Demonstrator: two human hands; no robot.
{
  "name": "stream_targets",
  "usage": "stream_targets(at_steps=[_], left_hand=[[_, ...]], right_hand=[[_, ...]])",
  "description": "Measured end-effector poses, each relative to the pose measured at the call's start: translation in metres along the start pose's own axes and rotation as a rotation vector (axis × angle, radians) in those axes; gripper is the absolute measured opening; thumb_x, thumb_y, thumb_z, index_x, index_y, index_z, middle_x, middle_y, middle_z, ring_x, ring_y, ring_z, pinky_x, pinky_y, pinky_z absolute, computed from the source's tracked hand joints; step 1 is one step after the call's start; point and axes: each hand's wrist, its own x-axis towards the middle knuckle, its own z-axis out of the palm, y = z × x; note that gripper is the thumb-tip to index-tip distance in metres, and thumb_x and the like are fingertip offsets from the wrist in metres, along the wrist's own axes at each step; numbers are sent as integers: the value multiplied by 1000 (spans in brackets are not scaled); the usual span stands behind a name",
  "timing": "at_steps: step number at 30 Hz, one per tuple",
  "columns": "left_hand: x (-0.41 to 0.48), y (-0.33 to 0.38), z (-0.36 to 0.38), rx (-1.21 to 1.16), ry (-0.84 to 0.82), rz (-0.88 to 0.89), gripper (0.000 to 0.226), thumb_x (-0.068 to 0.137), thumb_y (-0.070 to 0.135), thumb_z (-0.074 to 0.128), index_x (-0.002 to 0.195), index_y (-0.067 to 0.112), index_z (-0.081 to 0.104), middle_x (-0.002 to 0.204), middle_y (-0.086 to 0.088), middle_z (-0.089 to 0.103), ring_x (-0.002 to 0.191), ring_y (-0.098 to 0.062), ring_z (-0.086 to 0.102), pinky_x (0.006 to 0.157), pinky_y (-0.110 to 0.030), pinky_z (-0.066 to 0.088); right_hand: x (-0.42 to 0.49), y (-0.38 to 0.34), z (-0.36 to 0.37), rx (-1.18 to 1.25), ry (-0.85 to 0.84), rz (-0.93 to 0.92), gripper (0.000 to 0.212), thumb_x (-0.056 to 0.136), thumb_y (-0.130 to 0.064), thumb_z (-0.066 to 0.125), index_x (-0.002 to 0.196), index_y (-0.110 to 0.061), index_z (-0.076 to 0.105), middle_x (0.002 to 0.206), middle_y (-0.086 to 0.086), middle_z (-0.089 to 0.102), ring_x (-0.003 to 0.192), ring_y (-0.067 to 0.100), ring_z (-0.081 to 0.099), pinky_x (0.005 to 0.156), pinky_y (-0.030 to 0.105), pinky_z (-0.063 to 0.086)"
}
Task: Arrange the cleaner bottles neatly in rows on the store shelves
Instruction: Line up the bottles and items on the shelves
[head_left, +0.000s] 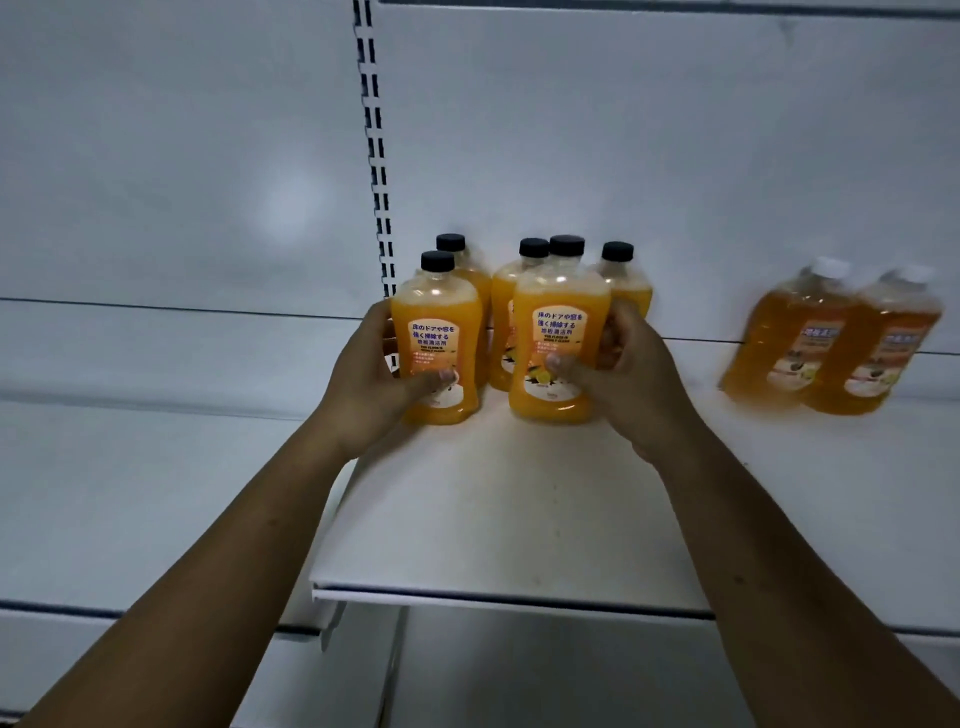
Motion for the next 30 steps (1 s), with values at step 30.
stream_targets(at_steps=[30], left_hand=[[-3, -13, 10, 4, -172, 39, 105, 95, 19, 78, 164, 45, 4, 144, 23, 57, 129, 0, 59, 113, -43, 51]], right_hand=[[-2, 26, 23, -206, -13, -22, 75, 80, -27, 90, 142, -28, 49, 129, -9, 67, 109, 7, 68, 93, 31, 59]])
